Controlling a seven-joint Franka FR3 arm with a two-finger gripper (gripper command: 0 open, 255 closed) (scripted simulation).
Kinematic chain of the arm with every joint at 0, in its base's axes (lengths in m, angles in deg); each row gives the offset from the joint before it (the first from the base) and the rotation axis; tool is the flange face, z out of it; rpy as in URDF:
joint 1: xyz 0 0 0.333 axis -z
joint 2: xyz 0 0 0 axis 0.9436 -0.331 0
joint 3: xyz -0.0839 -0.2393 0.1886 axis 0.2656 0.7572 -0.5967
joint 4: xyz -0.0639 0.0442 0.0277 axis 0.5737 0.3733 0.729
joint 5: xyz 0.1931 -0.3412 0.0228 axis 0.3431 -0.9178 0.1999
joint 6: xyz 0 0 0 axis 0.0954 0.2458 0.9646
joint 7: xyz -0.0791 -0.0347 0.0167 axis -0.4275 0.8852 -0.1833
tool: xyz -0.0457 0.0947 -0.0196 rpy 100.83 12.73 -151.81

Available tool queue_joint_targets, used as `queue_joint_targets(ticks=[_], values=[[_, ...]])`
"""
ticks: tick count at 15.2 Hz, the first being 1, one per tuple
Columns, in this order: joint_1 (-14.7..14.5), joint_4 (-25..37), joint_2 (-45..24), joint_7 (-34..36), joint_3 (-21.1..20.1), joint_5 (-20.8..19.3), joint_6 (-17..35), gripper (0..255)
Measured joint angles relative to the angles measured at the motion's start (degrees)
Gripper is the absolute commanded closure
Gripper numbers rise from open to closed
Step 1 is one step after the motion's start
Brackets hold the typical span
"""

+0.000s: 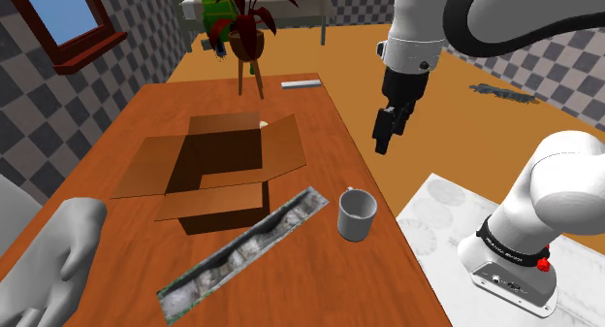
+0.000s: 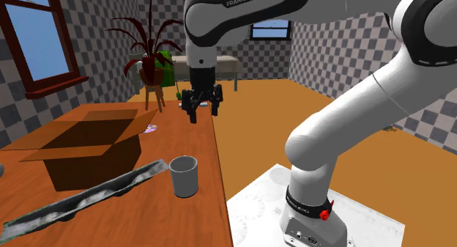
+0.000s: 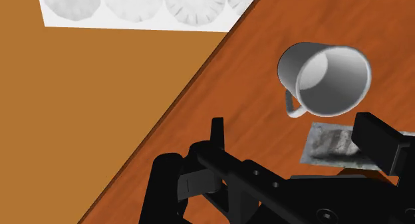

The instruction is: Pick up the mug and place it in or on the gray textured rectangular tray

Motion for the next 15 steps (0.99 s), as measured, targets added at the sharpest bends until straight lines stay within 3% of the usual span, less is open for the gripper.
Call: queue_joint_targets(ticks=[7, 12, 15], values=[[-2.1, -0.4, -8.9, 9.1, -11.1, 1.9, 9.4, 0], [-1.7, 1.0, -17.4, 16.2, -18.8, 0.2, 15.8, 0], [-1.5, 0.6, -20.2, 18.3, -21.0, -0.5, 18.7, 0]])
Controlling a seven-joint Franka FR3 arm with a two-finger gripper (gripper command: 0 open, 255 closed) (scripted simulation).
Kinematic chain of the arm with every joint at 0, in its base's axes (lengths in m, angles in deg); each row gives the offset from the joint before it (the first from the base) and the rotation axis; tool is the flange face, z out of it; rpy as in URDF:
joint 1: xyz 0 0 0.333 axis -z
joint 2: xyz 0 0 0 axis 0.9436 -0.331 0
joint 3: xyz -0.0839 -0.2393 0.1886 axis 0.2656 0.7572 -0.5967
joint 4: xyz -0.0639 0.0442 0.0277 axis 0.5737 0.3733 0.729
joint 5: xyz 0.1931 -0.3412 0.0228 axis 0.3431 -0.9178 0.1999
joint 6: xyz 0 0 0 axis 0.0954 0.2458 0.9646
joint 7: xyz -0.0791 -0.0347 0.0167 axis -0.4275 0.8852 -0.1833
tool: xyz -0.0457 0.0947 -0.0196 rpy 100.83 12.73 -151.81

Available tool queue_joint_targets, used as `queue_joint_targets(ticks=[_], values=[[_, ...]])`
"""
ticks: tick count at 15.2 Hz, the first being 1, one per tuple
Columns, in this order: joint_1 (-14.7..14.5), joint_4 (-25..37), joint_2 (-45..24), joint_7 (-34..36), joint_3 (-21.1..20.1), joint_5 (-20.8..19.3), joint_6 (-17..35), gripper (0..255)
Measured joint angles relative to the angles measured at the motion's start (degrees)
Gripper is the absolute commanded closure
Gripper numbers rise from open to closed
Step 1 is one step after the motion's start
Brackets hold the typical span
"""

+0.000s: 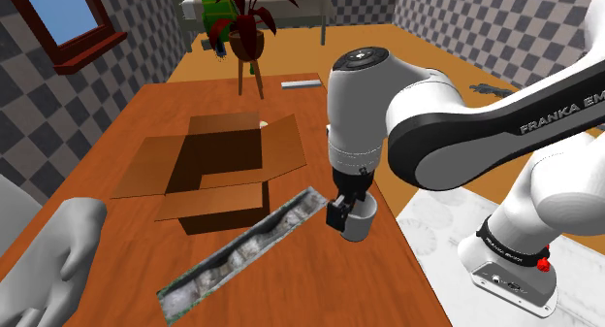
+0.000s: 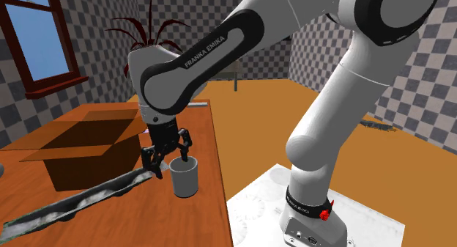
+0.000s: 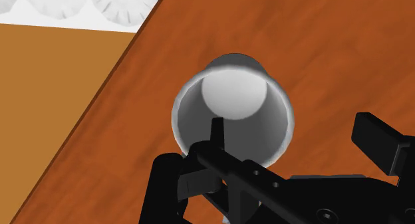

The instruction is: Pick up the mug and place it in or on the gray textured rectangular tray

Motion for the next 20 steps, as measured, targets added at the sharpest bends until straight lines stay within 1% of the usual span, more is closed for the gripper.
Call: queue_joint_targets(ticks=[6, 12, 13, 20], values=[[0.5, -2.7, -2.8, 0.9, -1.4, -0.7, 5.2, 0], [0.5, -2.9, -3.2, 1.1, -1.6, -0.8, 5.8, 0], [0.5, -2.9, -3.2, 1.1, -1.6, -0.8, 5.8, 255], [0.5, -2.9, -3.2, 1.1, -1.6, -0.8, 5.8, 255]])
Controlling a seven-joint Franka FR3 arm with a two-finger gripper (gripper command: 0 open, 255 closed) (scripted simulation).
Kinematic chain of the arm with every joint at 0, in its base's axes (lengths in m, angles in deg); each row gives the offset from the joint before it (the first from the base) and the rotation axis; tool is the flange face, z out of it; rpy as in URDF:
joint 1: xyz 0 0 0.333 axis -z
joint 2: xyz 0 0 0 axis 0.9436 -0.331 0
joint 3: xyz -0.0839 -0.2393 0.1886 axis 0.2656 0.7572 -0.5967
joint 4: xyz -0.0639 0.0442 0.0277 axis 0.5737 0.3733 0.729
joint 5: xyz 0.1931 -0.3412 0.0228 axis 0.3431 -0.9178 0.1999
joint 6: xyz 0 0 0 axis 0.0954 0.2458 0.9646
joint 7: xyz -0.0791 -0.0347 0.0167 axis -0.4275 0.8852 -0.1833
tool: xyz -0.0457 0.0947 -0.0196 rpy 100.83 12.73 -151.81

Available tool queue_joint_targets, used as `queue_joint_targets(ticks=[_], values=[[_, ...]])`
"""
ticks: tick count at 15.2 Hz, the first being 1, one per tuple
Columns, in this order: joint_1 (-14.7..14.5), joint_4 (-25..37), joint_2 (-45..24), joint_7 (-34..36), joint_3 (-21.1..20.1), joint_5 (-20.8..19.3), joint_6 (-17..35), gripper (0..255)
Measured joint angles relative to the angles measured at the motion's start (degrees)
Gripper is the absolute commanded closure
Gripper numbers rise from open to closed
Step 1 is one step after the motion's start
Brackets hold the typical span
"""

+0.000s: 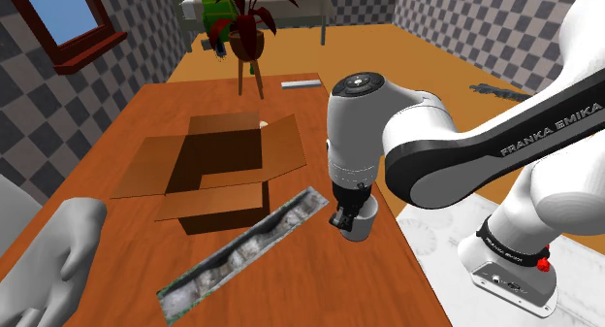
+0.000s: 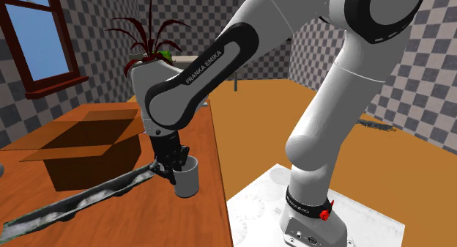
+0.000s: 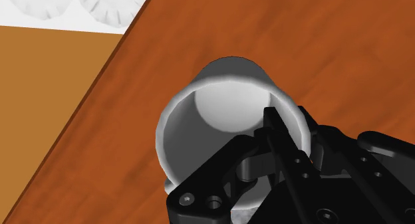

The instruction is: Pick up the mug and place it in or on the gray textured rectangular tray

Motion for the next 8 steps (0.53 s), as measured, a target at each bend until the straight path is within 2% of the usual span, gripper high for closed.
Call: queue_joint_targets(ticks=[3, 8], values=[[0.0, 0.0, 0.0, 0.0, 0.0, 0.0, 0.0, 255], [-0.4, 1.7, 2.1, -0.7, 0.9, 0.6, -3.6, 255]])
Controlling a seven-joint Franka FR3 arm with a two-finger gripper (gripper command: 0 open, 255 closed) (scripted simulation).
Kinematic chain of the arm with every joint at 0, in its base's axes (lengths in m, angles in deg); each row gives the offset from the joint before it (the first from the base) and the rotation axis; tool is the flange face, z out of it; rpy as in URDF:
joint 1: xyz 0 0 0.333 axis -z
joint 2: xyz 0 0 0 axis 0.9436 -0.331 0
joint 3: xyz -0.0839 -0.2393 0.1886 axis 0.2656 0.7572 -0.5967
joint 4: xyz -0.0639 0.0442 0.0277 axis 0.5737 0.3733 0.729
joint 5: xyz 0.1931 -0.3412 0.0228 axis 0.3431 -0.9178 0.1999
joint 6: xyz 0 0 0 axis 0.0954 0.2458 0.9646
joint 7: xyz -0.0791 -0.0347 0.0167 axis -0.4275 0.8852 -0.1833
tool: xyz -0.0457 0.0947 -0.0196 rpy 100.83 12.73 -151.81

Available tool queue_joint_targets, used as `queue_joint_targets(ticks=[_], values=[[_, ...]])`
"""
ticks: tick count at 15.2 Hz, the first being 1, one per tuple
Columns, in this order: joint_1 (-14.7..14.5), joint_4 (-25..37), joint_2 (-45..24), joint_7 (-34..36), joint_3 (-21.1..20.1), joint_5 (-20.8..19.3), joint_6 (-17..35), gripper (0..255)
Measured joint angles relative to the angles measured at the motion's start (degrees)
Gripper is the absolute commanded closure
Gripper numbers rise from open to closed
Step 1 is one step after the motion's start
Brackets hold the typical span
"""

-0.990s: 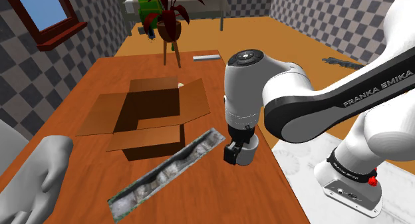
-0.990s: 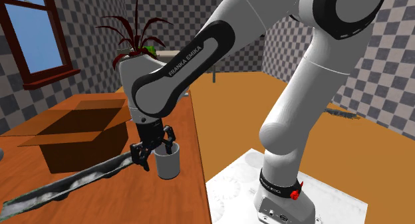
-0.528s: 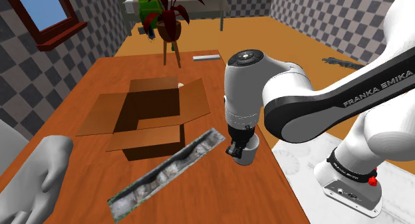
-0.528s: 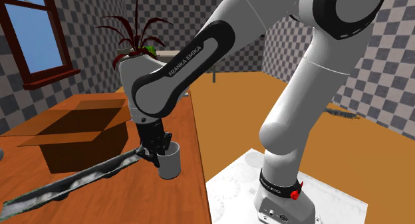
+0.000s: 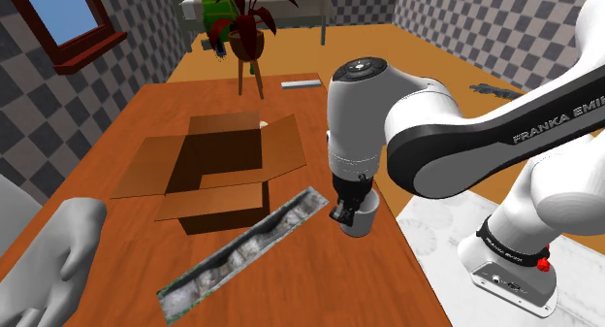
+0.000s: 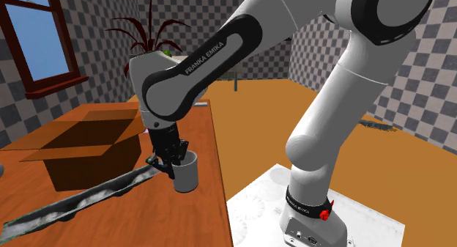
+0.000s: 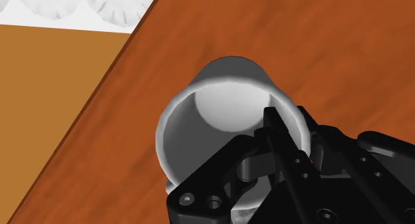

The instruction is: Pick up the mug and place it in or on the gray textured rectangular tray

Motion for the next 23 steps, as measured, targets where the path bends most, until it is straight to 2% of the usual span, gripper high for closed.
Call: queue_joint_targets(ticks=[18, 23], values=[[-0.7, 9.0, 6.8, -2.0, 4.2, 0.5, -15.5, 255], [1.6, 18.5, -2.9, 2.9, 0.2, -3.5, -15.8, 255]])
